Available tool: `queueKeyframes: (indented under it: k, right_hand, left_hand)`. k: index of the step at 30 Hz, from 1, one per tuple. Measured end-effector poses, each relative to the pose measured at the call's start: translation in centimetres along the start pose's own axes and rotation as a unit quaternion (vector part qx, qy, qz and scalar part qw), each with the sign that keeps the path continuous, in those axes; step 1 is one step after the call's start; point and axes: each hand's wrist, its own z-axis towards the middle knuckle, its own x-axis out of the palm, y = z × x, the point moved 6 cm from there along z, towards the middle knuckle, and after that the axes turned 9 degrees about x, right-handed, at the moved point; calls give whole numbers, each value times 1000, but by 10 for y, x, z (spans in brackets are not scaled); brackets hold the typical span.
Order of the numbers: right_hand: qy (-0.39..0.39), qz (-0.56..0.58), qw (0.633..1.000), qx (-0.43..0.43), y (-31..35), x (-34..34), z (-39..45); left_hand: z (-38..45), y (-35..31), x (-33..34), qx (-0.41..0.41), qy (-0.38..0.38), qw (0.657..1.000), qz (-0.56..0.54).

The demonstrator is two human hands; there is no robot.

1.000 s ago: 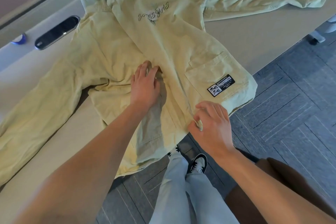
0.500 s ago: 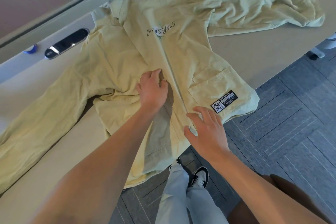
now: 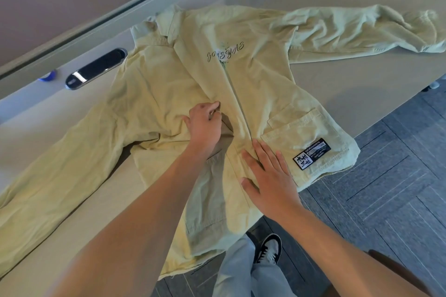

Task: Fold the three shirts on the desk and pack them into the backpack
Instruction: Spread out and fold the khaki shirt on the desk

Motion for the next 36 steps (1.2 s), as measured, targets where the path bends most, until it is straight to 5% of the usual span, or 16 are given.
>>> queueKeyframes:
  k: [7,10,14,20,29,36]
  right_hand:
    - [-2,37,999,-1,3,-6,-7]
    - [-29,49,998,-10,2,-11,-10]
    - [-63,22,998,-10,-6,-18,14]
    - [-48,-70,996,-18,-19,-2,26]
    - [-178,32,983,34,-14,-89,109]
    - [-104,-69,985,119,-57,-74,185]
  left_hand:
    - [-5,2,-33,24,-20,999,-16]
    - [-10,2,-34,18,24,995,99]
    - [-17,-5,-21,33,-7,977,210]
    - [-11,23,16,26,94,937,335]
    - [23,-9,7,75,13,934,349]
    - [55,27,13,41,62,914,398]
